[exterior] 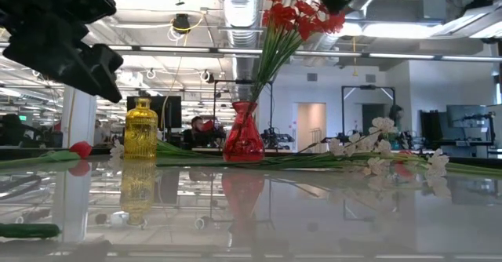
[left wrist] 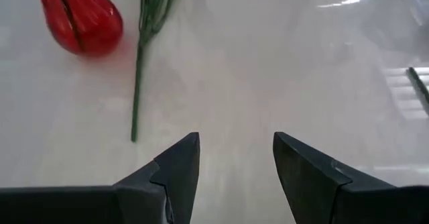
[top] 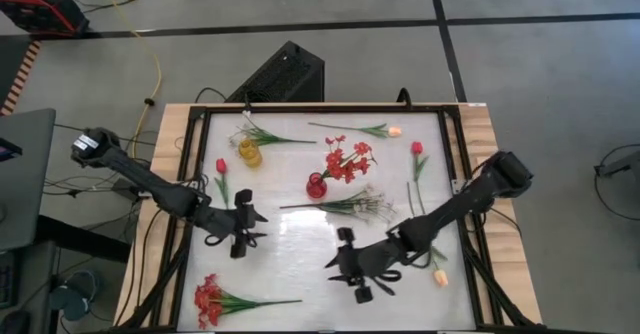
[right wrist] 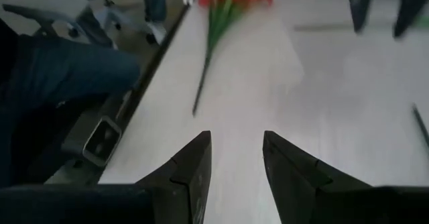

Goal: Sort flowers into vase by color
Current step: Put the orange flowers into the red vase

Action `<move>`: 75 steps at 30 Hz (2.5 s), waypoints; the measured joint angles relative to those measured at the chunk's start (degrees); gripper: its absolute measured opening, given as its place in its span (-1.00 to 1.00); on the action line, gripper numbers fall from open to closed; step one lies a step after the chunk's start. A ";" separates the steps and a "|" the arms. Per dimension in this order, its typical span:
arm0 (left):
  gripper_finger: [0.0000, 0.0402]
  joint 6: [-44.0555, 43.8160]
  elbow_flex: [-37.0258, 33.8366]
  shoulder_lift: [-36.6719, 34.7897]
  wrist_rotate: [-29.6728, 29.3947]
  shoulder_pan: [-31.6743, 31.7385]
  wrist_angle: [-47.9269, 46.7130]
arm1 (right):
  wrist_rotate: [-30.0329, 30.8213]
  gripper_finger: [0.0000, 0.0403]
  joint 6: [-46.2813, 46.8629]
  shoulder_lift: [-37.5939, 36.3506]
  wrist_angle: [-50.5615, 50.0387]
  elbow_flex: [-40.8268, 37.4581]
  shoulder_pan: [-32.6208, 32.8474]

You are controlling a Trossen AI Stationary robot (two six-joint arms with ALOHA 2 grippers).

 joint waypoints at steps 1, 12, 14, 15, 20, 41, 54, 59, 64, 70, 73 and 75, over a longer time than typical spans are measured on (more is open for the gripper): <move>-0.11 -0.54 -0.14 0.02 -1.25 -0.63 0.05 | -0.10 -0.20 -0.36 1.45 1.22 1.09 -0.32; -0.11 -2.89 -0.68 0.00 -8.24 -4.76 -0.23 | -1.34 -0.20 -5.42 18.40 1.30 21.76 -1.63; -0.11 -2.77 -0.68 0.00 -8.41 -4.77 -0.22 | -1.38 -0.18 -5.91 21.84 1.65 26.10 -1.89; -0.11 -2.71 -0.68 0.00 -8.41 -4.79 -0.22 | -1.38 -0.17 -5.91 23.57 1.62 28.22 -1.98; -0.11 -0.91 -0.70 0.01 -8.27 -5.42 1.05 | -1.40 -0.05 -6.06 32.15 1.48 37.85 -2.69; -0.11 0.48 -0.74 0.02 -8.66 -6.14 4.11 | -2.79 0.22 1.38 52.61 -4.27 60.52 -3.99; -0.11 0.52 -0.74 0.02 -8.74 -6.14 4.47 | 1.77 0.21 4.67 52.48 -11.19 60.56 -2.77; -0.11 0.74 -0.74 0.00 -8.83 -6.14 4.87 | 3.16 0.16 4.63 55.37 -8.82 60.62 -2.05; -0.11 1.36 -0.74 0.02 -8.83 -6.14 4.85 | 3.77 0.10 5.35 55.90 -8.30 60.67 -1.90; -0.11 1.70 -0.74 0.02 -8.83 -6.14 4.98 | 4.06 -0.17 7.13 55.90 -11.30 60.77 -2.01; -0.11 1.70 -0.74 0.02 -8.83 -6.14 5.00 | 3.86 -0.43 8.91 55.88 -12.68 60.84 -2.13; -0.11 1.70 -0.74 0.02 -8.88 -6.14 4.97 | 3.40 -0.60 9.07 55.88 -12.93 60.82 -2.14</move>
